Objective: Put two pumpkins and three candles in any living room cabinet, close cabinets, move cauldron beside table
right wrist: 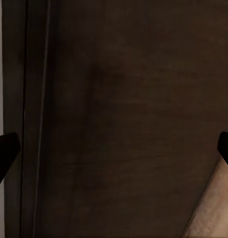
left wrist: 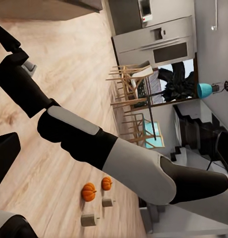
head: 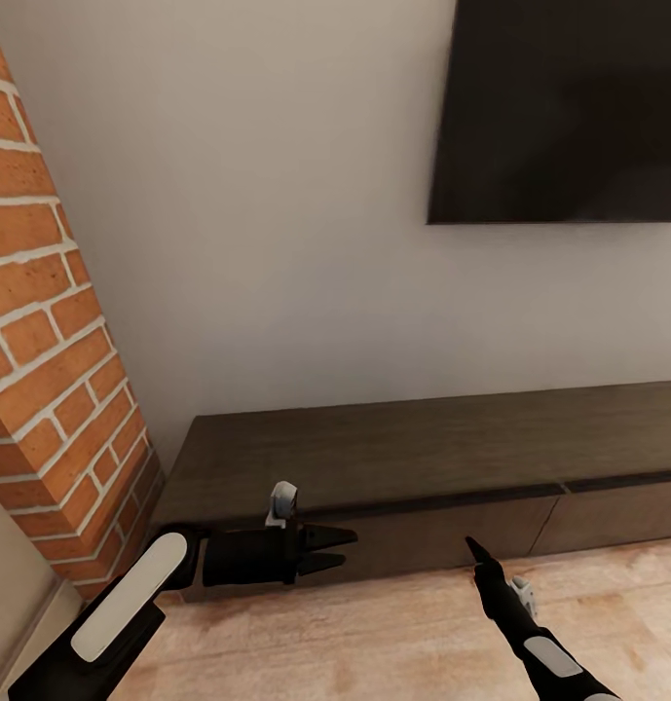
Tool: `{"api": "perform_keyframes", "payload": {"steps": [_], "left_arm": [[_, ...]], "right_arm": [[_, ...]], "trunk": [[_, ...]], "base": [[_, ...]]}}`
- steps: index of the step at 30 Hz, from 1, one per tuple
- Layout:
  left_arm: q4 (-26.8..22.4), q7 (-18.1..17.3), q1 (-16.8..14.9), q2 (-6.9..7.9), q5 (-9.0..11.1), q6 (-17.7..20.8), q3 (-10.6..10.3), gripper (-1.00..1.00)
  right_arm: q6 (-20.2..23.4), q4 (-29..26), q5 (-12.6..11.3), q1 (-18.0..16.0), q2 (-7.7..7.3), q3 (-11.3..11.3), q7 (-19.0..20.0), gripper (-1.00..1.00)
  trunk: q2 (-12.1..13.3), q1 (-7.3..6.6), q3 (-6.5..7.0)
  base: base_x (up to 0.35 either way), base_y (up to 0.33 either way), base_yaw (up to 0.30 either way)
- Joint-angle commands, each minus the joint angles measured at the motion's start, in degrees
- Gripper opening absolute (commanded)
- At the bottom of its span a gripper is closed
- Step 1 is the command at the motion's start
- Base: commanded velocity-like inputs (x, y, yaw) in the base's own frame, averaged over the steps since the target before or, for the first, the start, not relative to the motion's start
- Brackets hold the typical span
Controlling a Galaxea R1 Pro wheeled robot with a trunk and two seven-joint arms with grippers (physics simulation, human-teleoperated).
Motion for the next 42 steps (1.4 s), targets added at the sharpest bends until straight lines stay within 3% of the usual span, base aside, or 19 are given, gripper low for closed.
{"api": "perform_keyframes", "payload": {"steps": [1,42], "left_arm": [[0.0,-0.6,0.0,0.04,-0.5,0.0,0.0,1.00],[-0.1,-0.6,0.0,0.05,-0.5,0.0,0.0,1.00]], "right_arm": [[0.4,0.1,-0.1,0.0,0.02,-0.3,0.2,1.00],[3.2,-0.2,0.0,0.0,0.02,-0.2,2.2,1.00]], "trunk": [[0.0,0.00,-0.05],[0.0,0.00,-0.05]], "base": [[0.136,0.000,0.000],[0.059,0.005,0.000]]}}
